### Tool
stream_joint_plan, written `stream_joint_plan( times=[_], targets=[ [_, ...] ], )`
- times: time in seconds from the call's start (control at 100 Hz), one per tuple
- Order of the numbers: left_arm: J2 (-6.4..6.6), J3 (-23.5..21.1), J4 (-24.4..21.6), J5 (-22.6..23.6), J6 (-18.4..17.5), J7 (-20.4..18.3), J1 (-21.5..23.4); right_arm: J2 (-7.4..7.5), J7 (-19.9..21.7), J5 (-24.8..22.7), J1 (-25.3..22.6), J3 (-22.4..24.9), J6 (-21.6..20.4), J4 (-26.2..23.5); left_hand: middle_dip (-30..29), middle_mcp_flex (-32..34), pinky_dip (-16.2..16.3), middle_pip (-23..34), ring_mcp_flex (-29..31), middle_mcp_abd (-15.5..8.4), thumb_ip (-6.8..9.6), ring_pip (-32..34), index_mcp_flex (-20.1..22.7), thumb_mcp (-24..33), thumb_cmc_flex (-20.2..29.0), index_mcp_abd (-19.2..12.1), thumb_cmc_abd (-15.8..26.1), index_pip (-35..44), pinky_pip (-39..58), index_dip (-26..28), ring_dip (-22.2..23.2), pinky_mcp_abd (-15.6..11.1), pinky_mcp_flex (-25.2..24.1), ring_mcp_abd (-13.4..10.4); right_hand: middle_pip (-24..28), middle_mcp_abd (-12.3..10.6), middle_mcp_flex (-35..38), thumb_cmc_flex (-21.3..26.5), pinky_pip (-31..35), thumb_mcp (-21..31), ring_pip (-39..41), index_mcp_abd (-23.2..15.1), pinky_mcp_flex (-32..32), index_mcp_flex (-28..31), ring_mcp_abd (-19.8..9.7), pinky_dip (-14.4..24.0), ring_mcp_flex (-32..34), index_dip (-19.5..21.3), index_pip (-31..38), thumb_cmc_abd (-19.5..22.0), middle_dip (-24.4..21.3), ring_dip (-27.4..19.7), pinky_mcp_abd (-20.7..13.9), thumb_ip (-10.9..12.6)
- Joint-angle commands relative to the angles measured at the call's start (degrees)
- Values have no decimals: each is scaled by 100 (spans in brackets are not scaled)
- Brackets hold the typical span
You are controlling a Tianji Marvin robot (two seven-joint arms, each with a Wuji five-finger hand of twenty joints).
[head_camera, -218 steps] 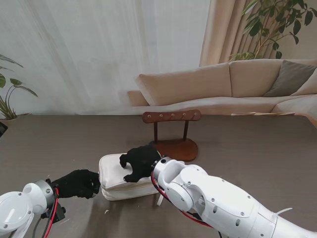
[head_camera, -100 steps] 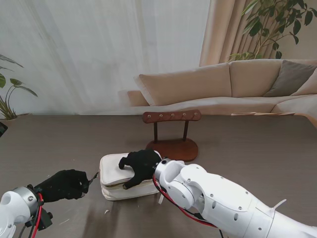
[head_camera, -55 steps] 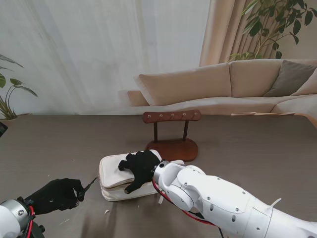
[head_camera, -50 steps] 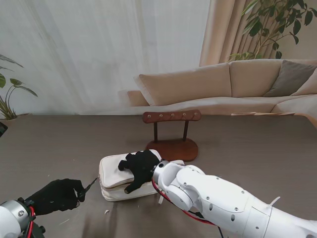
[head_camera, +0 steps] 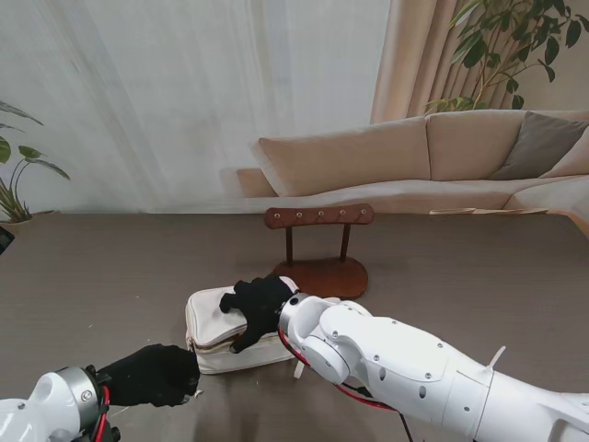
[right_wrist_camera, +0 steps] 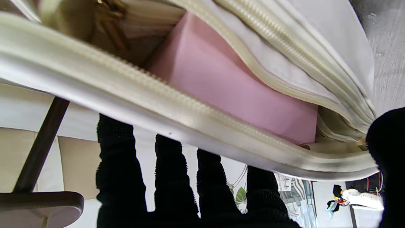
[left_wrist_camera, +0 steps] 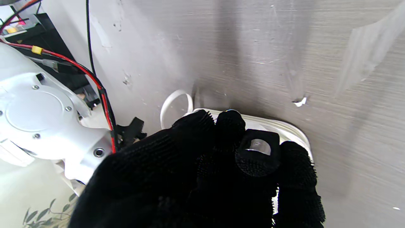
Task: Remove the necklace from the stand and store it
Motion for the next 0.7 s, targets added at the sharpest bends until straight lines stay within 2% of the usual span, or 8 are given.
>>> stream_joint_plan(
  times=[0.0,0.37,0.55,0.69],
  targets=[
    [0,103,-137,-55,-69,-171,-33,44,286,57,-166,-164,3,281,-55,76,71,74,106,60,94,48,416,81,67,-826,80,868,158,193,151,-252,3,-219,227,-119,439,-21,-706,182,229,100,-1739,320,-95,-97,260,-27,134,-72,8,84,-800,123],
    [67,647,-13,-126,-59,-306,-423,8,324,226,-171,-201,48,306,-62,82,64,86,110,71,90,60,417,99,66,-815,74,874,168,196,151,-251,12,-216,256,-181,551,115,-458,4,322,77,-1630,357,-107,-33,385,9,174,110,30,133,-930,139],
    [86,734,-31,-47,-78,-357,-457,1,383,272,-132,-257,65,313,-68,72,59,88,107,47,83,60,396,90,46,-835,81,874,170,198,151,-269,13,-228,256,-186,546,159,-252,-82,374,84,-1582,363,-146,0,421,22,174,215,37,158,-1002,152],
    [64,816,17,-54,-81,-239,-471,-10,394,313,-145,-254,122,297,-72,67,55,86,99,68,87,55,406,93,64,-808,82,873,165,192,151,-259,-1,-207,252,-163,515,131,-169,-122,393,140,-1591,271,-104,4,415,17,148,247,38,167,-987,156]
  ],
)
